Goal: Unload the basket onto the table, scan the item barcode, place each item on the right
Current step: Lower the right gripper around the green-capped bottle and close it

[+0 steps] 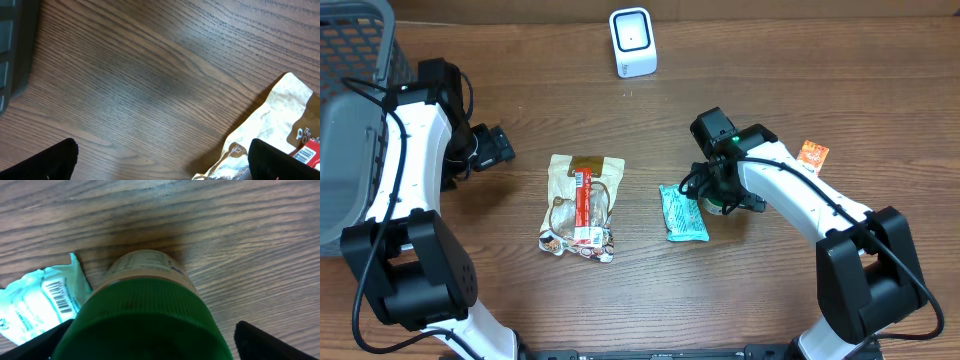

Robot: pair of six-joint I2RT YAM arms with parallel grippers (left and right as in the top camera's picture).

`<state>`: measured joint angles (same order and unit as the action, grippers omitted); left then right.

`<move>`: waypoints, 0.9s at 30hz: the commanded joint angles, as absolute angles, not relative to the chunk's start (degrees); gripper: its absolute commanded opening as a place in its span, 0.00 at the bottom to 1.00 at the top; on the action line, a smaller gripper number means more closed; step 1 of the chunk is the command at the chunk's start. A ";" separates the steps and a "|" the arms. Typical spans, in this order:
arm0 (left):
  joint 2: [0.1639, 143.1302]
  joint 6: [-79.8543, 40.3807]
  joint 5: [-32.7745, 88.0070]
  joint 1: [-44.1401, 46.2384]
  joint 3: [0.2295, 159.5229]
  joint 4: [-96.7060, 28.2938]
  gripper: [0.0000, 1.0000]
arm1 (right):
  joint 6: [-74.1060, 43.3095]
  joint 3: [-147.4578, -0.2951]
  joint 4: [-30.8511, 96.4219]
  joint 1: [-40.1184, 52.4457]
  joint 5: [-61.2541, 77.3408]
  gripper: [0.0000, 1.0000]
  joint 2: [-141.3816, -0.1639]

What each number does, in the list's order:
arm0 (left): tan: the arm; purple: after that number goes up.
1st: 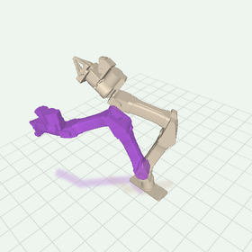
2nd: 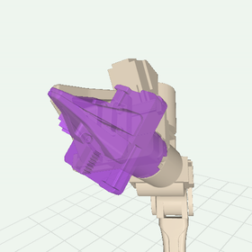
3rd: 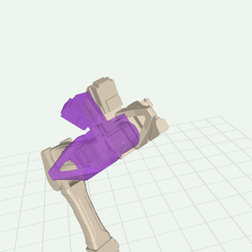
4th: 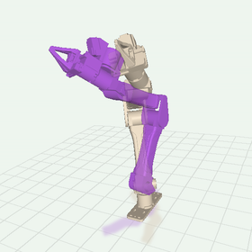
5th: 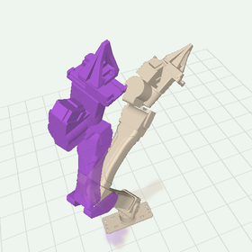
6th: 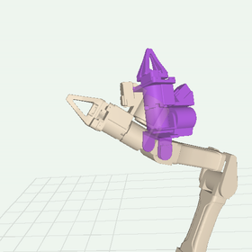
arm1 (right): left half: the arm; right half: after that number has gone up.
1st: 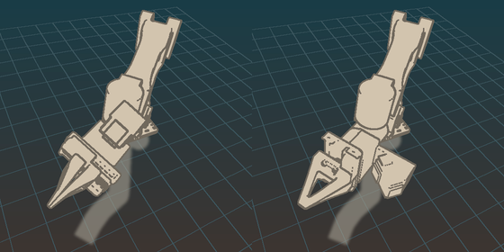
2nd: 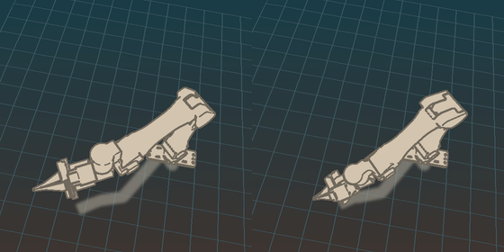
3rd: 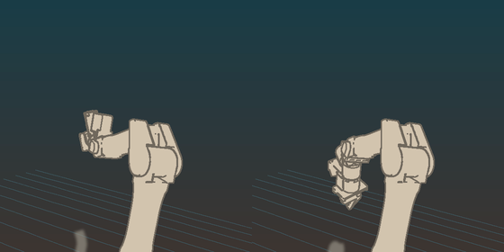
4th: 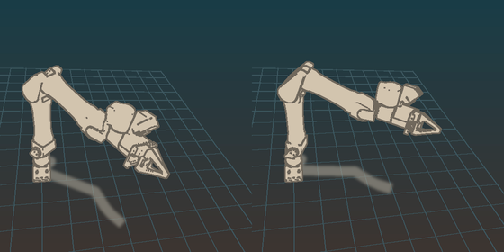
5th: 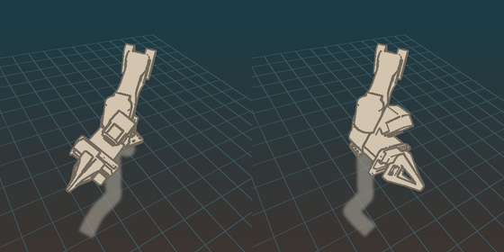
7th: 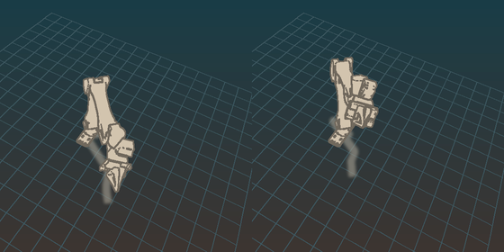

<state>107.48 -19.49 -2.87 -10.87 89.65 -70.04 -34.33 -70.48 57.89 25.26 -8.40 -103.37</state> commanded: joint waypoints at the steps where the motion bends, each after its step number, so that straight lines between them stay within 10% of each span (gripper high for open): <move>1: 106.39 -19.27 -3.38 -10.70 90.48 -69.97 1.00 | -34.50 -69.45 56.27 25.39 -9.41 0.90 -103.31; 12: 106.39 -19.27 -3.38 -10.70 90.48 -69.97 1.00 | -34.50 -69.45 46.92 25.39 -9.41 0.62 -103.31; 27: 106.39 -19.27 -3.38 -10.70 90.48 -69.97 1.00 | -26.92 -69.43 42.78 25.39 -9.41 0.68 -103.31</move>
